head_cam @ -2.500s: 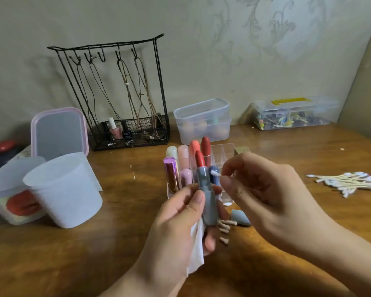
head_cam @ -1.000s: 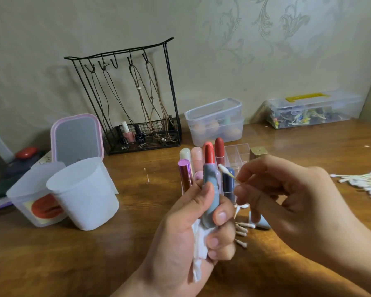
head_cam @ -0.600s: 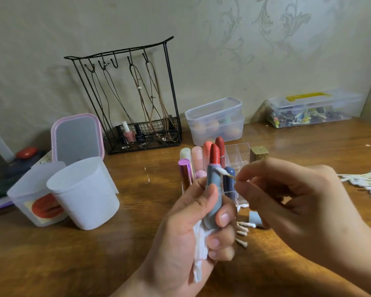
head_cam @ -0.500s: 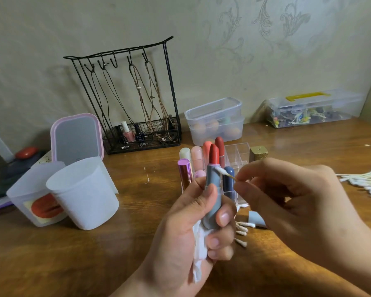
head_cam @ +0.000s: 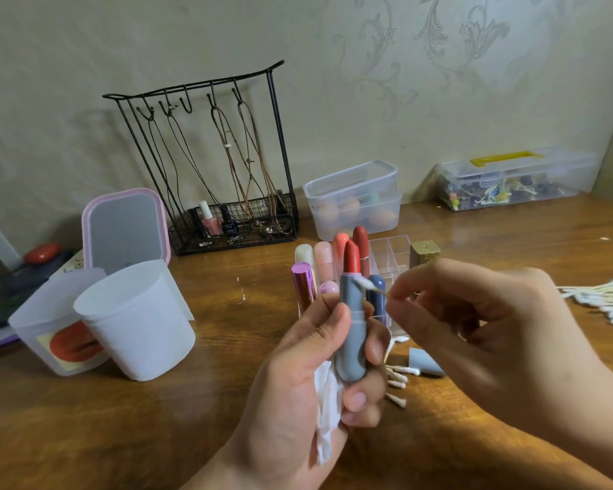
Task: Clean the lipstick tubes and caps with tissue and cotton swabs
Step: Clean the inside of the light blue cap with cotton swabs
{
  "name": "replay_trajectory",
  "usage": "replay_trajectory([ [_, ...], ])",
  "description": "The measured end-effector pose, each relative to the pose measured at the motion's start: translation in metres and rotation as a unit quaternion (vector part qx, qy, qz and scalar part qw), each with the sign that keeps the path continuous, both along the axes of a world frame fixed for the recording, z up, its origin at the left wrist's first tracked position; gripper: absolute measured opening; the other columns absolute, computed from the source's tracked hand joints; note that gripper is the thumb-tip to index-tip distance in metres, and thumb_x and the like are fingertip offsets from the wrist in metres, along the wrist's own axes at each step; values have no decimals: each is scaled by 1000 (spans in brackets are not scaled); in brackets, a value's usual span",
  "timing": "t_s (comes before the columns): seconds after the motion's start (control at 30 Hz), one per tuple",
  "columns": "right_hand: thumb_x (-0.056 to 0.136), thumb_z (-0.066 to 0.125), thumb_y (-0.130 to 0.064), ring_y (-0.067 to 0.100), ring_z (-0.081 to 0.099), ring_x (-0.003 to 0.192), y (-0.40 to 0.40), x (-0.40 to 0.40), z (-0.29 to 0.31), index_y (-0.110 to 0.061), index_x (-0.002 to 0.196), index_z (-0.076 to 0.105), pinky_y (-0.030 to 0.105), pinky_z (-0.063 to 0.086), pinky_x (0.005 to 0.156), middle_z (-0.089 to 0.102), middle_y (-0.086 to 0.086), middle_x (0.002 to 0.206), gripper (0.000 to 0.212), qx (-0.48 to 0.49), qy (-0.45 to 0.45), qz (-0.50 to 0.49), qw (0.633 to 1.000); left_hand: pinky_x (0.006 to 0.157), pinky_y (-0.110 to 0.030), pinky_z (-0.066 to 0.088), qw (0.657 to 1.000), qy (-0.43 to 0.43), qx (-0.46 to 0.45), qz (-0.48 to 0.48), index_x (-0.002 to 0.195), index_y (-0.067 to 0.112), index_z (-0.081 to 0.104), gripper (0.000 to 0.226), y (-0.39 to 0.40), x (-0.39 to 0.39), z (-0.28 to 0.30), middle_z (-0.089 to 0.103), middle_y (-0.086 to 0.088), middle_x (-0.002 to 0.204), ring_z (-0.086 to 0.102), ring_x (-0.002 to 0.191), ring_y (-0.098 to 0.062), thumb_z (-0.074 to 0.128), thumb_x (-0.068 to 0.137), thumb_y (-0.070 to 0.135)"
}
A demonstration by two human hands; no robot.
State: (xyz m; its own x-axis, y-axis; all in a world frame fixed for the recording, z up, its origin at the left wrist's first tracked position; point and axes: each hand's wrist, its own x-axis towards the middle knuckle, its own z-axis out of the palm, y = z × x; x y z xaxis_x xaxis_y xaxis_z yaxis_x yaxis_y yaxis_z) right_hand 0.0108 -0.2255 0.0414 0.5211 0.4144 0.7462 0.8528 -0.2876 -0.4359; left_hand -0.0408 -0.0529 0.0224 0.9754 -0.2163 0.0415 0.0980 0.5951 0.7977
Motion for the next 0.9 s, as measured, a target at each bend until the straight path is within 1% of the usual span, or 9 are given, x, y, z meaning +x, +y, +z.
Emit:
replay_trajectory([
  [0.13, 84, 70, -28, 8, 42, 42, -1, 1, 0, -24, 82, 68, 13, 33, 42, 54, -9, 53, 5, -12, -3, -8, 1000, 49, -25, 17, 1000, 4, 13, 16, 101, 17, 61, 26, -2, -1, 2, 53, -7, 72, 38, 45, -11, 60, 80, 31],
  [0.23, 86, 66, -36, 11, 44, 42, -3, 1, 3, -28, 83, 68, 13, 33, 43, 53, -12, 54, 9, -32, 4, 5, 999, 50, -26, 16, 1000, 8, 8, 25, 102, 17, 62, 28, -3, -1, 2, 53, -8, 71, 38, 45, -12, 61, 77, 31],
  [0.37, 85, 68, -32, 10, 44, 39, -3, 2, 2, -30, 83, 66, 19, 35, 39, 51, -13, 53, 4, -38, 0, -17, 999, 49, -24, 17, 999, 3, 16, 27, 99, 14, 64, 27, -3, -1, 2, 53, -8, 72, 37, 45, -12, 60, 78, 32],
  [0.43, 86, 68, -32, 9, 44, 38, -3, 1, 3, -29, 84, 65, 16, 34, 40, 53, -12, 53, 4, -39, 7, -17, 999, 50, -25, 17, 999, 2, 19, 28, 96, 15, 66, 26, -4, -1, 2, 54, -8, 72, 37, 46, -12, 60, 79, 33],
  [0.53, 86, 66, -37, 9, 47, 41, -3, 0, 4, -31, 84, 66, 22, 39, 41, 51, -16, 54, 6, -57, 4, -10, 998, 50, -25, 15, 999, 2, 20, 36, 97, 16, 67, 28, -4, 0, 3, 54, -8, 70, 37, 45, -13, 61, 75, 33],
  [0.6, 85, 67, -35, 12, 49, 40, -4, 0, 4, -32, 84, 64, 25, 40, 39, 54, -14, 54, 5, -35, 9, -25, 999, 51, -26, 15, 999, 2, 23, 26, 97, 16, 68, 28, -4, -1, 4, 53, -7, 71, 35, 47, -13, 59, 78, 34],
  [0.67, 85, 66, -35, 12, 49, 41, -4, 1, 6, -31, 84, 64, 25, 40, 40, 54, -14, 54, 5, -34, 13, -25, 999, 53, -28, 15, 1000, 8, 21, 21, 102, 16, 66, 30, -4, -1, 4, 52, -7, 71, 34, 48, -13, 58, 79, 35],
  [0.77, 86, 62, -41, 6, 44, 44, -4, -1, 8, -31, 84, 67, 23, 38, 43, 47, -20, 55, 12, -68, -12, -30, 997, 52, -27, 16, 1000, 19, 2, 19, 102, 17, 63, 28, -4, -1, 3, 48, -6, 69, 33, 49, -13, 56, 81, 34],
  [0.9, 87, 59, -42, 7, 49, 42, -4, 0, 7, -32, 85, 64, 25, 43, 41, 53, -18, 54, 11, -48, -2, -41, 998, 50, -26, 16, 1000, 29, -7, 8, 103, 15, 62, 31, -3, -2, 4, 46, -6, 69, 30, 49, -12, 57, 81, 35],
])
